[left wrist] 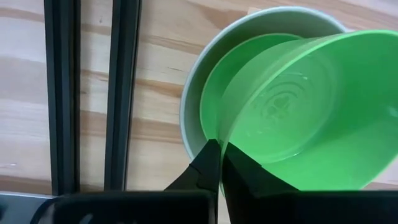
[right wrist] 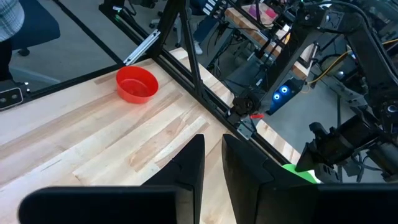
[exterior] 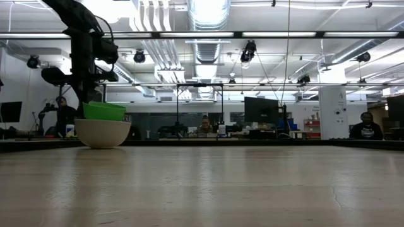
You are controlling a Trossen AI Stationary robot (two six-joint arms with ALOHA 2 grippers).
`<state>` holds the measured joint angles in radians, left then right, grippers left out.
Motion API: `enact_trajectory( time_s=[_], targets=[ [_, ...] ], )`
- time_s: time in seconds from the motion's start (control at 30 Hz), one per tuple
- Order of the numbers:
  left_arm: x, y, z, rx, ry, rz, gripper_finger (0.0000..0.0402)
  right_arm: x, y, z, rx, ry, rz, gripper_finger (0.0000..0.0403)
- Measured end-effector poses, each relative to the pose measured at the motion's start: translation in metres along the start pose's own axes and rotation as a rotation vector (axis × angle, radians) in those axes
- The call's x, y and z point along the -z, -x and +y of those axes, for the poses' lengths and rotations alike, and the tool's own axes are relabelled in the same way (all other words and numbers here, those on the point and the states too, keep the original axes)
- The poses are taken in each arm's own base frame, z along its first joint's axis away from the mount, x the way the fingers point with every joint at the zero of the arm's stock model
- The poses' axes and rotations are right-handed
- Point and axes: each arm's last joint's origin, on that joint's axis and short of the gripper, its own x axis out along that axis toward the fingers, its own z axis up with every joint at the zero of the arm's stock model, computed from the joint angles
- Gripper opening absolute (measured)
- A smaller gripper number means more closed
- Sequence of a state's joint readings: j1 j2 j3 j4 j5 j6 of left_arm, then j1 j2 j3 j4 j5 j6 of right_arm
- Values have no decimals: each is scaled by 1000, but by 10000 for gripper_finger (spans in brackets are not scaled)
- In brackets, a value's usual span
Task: Nest bowls inside each other
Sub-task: Stack the top green bowl on the stacked green bowl
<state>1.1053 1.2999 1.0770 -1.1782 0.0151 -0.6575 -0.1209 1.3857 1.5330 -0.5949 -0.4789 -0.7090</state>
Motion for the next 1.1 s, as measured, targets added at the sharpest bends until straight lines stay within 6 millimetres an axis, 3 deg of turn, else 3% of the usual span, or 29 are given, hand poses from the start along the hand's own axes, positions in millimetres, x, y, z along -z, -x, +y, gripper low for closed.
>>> enact_trajectory(
  time_s=[0.3,1.1],
  targets=[
    [6,-14,5,-25,0,49,13,0,0,0,0,-3,0,52],
    [2,-17,-1,56,-29,18,14,0,0,0,5,0,4,52]
  ],
)
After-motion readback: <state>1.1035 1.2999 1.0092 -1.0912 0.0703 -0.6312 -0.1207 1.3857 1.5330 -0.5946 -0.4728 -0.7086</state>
